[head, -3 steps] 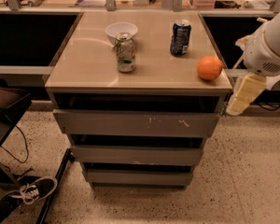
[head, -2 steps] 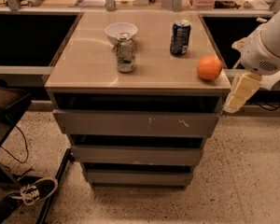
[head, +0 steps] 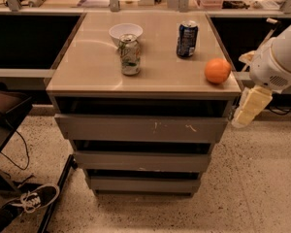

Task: Open top drawer

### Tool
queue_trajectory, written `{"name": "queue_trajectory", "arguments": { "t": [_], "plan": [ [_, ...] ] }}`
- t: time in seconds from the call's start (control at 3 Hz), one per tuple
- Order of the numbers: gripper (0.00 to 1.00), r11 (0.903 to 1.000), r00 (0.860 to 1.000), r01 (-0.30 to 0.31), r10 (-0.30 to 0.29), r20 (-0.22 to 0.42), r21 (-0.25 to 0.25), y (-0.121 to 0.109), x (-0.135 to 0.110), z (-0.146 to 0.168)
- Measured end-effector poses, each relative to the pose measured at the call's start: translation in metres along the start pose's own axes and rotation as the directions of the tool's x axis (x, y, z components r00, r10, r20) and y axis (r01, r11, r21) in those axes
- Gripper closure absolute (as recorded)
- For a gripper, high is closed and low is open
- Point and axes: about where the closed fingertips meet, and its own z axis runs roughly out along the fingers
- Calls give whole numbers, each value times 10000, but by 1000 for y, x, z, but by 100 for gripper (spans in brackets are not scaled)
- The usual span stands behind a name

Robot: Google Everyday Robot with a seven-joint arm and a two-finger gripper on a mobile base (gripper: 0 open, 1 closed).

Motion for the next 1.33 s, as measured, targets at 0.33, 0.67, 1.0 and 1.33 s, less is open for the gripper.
{"name": "queue_trajectory", "arguments": {
  "t": [0.33,0.67,1.0,1.33],
  "plan": [
    [0,9964,9962,263,-194,849,-804,50,-13,30],
    [0,9711,9804,920,-496,1908,-2204,106,-46,82],
    [0,9429,9541,1541,-643,2925,-2954,133,-94,129],
    [0,9376,9485,1635,-638,3102,-3070,137,-103,137]
  ]
}}
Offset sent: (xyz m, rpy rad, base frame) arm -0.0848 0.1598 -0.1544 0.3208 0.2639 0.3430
